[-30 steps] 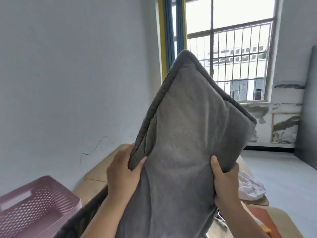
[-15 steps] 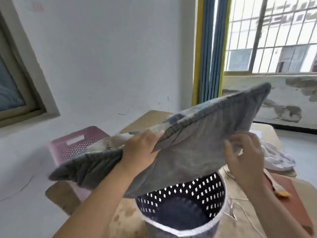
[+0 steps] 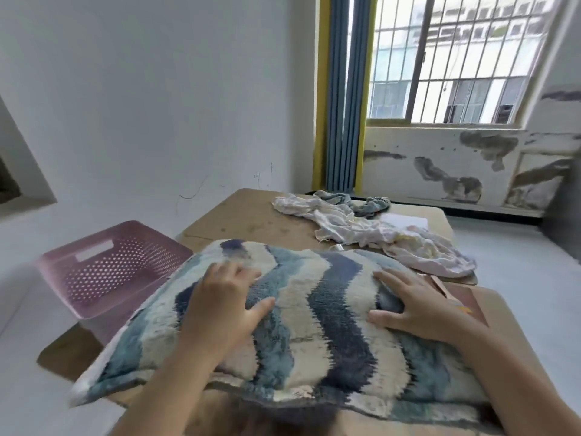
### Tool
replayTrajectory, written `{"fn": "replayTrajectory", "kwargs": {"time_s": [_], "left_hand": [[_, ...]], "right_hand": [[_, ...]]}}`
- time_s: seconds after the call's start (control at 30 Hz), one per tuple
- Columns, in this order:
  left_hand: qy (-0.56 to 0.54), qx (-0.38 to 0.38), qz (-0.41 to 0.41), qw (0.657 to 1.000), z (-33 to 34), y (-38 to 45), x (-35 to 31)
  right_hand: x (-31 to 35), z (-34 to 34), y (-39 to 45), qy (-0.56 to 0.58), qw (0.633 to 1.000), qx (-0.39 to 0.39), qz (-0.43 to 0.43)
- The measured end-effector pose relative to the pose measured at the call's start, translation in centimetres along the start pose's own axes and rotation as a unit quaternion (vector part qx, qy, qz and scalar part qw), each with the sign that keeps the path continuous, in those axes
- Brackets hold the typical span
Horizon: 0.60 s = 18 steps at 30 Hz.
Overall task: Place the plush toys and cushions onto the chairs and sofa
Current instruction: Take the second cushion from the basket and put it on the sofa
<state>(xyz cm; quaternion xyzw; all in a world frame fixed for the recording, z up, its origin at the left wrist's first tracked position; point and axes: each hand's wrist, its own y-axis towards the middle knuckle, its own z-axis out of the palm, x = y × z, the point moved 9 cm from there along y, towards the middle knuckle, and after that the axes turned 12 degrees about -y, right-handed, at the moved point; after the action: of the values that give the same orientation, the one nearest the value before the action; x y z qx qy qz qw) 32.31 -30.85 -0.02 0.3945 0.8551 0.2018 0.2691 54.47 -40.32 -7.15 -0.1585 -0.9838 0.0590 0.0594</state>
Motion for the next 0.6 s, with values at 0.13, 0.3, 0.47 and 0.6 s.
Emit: {"fn": "replayTrajectory", "kwargs": {"time_s": [0.13, 0.3, 0.47, 0.6], "left_hand": [[0.038, 0.196, -0.250, 0.947, 4.4, -1.0, 7.1], [-0.021, 0.191, -0.411, 0.891, 6.3, -3.6, 11.4], [0.023, 0.154, -0.448, 0.880, 6.2, -5.1, 12.5], [0.070, 0.088, -0.416, 0.902, 5.8, -4.1, 12.4]], "right_hand": [[-1.5, 1.7, 0.6, 0.019, 0.995, -0.047, 0.090], [-4.3, 3.3, 1.7, 0.123, 0.970, -0.037, 0.207], [-4.4, 5.1, 1.7, 0.159, 0.961, -0.026, 0.225], [-4.6, 5.8, 2.0, 0.211, 0.949, -0.084, 0.221]]}}
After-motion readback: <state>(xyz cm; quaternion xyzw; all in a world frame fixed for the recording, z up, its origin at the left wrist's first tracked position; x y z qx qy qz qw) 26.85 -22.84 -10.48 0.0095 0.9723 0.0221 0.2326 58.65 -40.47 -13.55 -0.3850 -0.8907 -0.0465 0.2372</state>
